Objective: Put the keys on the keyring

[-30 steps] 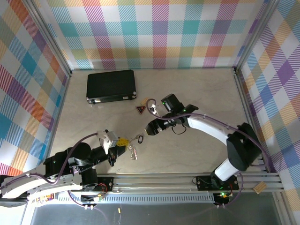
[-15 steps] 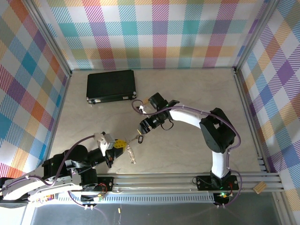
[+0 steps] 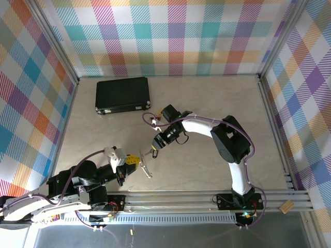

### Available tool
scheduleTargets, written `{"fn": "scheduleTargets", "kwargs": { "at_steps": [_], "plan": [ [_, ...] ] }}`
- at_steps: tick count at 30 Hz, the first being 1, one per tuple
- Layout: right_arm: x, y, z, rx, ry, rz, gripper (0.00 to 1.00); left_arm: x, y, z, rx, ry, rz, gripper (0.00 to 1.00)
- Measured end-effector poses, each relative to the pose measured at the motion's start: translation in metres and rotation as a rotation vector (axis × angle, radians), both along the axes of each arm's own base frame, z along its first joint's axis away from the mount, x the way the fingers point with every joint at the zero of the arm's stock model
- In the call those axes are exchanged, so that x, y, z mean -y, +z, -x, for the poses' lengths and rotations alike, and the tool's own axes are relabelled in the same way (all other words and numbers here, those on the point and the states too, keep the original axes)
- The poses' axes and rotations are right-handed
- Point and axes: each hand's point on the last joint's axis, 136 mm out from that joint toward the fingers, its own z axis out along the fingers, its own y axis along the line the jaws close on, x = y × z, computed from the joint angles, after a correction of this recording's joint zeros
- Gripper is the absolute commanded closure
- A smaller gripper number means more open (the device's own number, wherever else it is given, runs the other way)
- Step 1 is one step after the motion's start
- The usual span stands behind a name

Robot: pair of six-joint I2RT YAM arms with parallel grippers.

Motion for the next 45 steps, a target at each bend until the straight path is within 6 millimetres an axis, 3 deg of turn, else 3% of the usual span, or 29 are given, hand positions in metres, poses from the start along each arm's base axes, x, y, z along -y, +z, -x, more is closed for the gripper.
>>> {"fn": "scheduleTargets", "kwargs": {
  "at_steps": [21,33,41,45],
  "plan": [
    [-0.009,-0.019,0.014,-0.044,0.042,0.01,0.6,-0.004,0.002,0.001,0.008,0.003,0.022,1.0],
    [-0.013,-0.017,0.016,-0.04,0.049,0.004,0.71,-0.006,0.003,0.001,0.011,0.003,0.033,1.0],
    [-0.014,-0.018,0.017,-0.025,0.061,0.007,0.63,-0.006,0.003,0.001,0.012,0.003,0.034,1.0],
    [-0.012,-0.018,0.016,0.01,0.063,0.006,0.49,-0.008,0.006,0.002,0.015,0.003,0.047,1.0]
  ]
}}
